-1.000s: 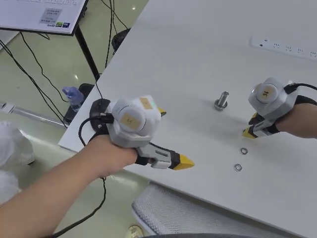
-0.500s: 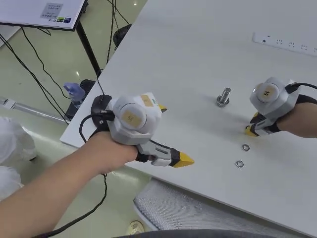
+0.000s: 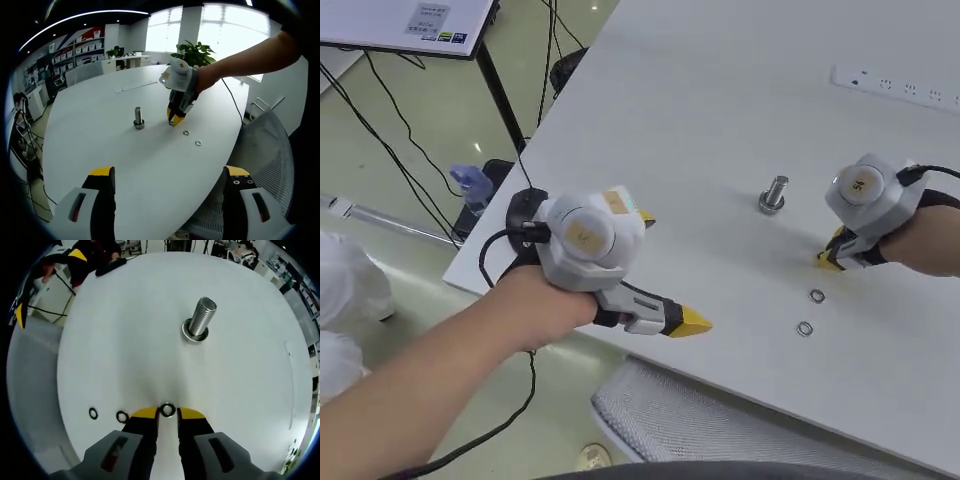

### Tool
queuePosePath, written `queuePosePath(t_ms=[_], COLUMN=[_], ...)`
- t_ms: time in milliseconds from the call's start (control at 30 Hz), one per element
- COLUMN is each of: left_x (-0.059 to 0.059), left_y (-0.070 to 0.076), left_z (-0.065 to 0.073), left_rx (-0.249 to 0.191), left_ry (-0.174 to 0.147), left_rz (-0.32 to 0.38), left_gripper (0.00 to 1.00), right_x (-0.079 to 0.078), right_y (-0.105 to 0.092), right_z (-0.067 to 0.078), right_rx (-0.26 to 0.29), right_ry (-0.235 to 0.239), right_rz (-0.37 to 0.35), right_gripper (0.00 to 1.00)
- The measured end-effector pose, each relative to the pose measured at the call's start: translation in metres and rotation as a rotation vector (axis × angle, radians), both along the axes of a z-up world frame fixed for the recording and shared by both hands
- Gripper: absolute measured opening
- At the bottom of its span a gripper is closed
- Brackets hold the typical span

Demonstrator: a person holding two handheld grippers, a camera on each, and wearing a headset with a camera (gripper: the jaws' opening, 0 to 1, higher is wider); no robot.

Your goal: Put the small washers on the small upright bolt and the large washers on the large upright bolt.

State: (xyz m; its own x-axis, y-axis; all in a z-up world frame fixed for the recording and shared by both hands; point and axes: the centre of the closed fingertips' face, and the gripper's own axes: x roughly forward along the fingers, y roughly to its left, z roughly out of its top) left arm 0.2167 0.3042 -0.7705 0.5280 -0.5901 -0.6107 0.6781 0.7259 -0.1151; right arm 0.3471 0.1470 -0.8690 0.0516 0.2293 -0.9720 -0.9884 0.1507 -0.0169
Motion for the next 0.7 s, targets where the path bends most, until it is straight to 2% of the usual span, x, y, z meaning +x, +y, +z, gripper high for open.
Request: queuePosePath(t_ms=[200,300,367,433,500,600,700], left_x=[-0.001,-0.001,-0.001,0.002,0.000,0.000,-0.001], left_y=[-0.001,-0.001,-0.001,0.000,-0.001,0.001,0.000], left_z=[0.001,0.002,0.003,0.006,0.006,0.004,0.004], left_rx=[-0.003,-0.004,-0.006,-0.003,-0.009,0.000,-0.011], left_ry=[-0.002,-0.004,-0.009,-0.033,-0.020,-0.018,-0.017], left_rz=[0.001,0.002,0.003,0.007,0.005,0.000,0.005], left_gripper=[0.88,0.87,0.87,0.88,0.88,0.89,0.88], right_x=[-0.003,-0.002,-0.001,-0.001,-0.002,-0.003,-0.004], right_y=[0.000,-0.001,-0.002,-0.002,-0.003,-0.001,-0.003], right_z=[0.000,0.000,0.000,0.001,0.001,0.006,0.012], right_rx=[-0.029,-0.032,-0.026,-0.014,0.000,0.025,0.026], right_ry=[-0.012,-0.015,-0.011,-0.006,-0.002,-0.007,-0.003], right_rz=[0.026,0.017,0.002,-0.006,-0.021,-0.037,-0.046], right_gripper=[0.14,0.14,0.13,0.13,0.13,0.13,0.13])
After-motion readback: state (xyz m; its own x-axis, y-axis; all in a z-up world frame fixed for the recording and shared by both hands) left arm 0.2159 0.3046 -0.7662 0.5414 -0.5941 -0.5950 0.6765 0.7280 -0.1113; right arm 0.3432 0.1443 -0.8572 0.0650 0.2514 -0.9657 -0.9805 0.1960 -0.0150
